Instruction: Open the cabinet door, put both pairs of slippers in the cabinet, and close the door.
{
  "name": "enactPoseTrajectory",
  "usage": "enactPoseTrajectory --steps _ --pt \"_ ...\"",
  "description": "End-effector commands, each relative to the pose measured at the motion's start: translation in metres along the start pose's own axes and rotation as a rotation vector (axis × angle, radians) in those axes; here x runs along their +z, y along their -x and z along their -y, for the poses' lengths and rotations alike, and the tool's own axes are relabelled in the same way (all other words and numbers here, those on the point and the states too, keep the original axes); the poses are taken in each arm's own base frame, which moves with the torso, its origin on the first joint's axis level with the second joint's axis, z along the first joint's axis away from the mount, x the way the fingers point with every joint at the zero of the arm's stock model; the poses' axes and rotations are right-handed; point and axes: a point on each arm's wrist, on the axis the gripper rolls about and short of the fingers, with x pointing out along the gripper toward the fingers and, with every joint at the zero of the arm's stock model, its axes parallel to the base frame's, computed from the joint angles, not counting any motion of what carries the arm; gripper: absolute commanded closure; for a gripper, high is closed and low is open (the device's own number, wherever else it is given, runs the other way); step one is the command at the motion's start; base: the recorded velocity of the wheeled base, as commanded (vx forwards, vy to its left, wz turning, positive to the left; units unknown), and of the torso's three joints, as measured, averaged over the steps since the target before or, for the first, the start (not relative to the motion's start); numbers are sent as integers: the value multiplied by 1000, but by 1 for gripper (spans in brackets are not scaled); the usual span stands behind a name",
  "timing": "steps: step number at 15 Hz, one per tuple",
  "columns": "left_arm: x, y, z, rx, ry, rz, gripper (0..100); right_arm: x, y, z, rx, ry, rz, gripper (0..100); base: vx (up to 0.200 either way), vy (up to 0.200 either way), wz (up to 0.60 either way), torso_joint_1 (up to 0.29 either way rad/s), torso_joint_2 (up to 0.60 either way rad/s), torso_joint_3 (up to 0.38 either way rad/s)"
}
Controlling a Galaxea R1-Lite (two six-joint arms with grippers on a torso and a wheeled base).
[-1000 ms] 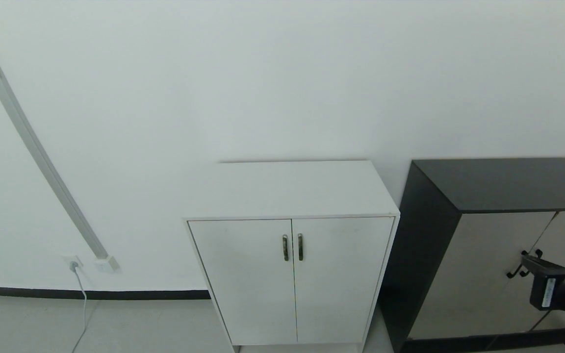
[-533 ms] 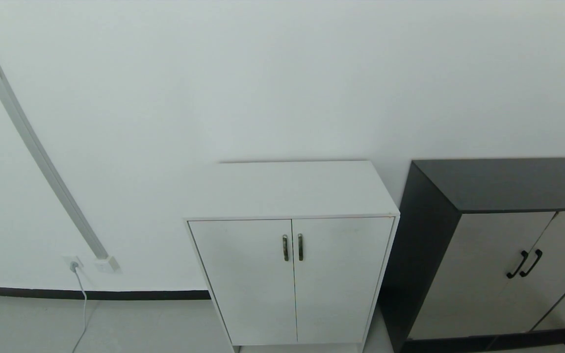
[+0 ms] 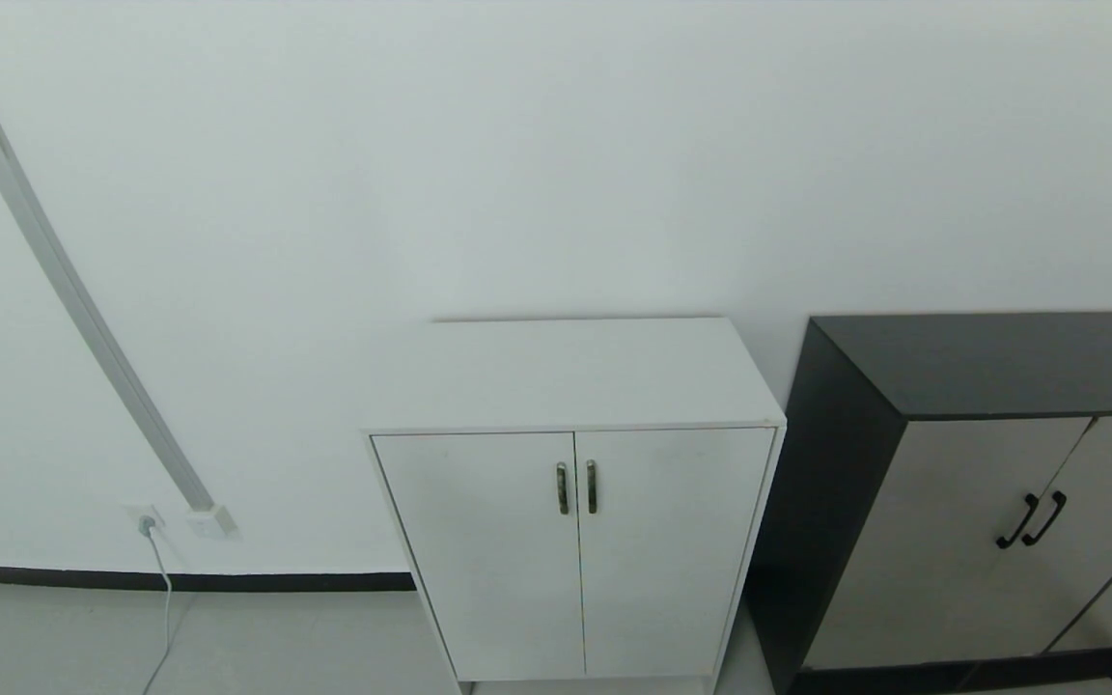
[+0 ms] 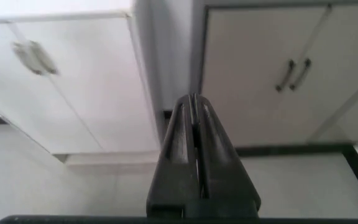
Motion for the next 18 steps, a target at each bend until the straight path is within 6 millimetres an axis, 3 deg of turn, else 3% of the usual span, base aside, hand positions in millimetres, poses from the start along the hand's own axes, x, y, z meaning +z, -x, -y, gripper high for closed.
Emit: enactPoseTrajectory --steps 1,5,18 --pt "0 0 0 1 1 -1 100 -13 19 1 59 -9 88 100 0 0 0 0 0 0" --pt "0 0 0 1 1 -1 100 -38 22 1 118 11 76 100 0 0 0 0 0 0" --pt "0 0 0 1 2 1 100 -40 26 0 33 -17 135 100 0 0 0 0 0 0"
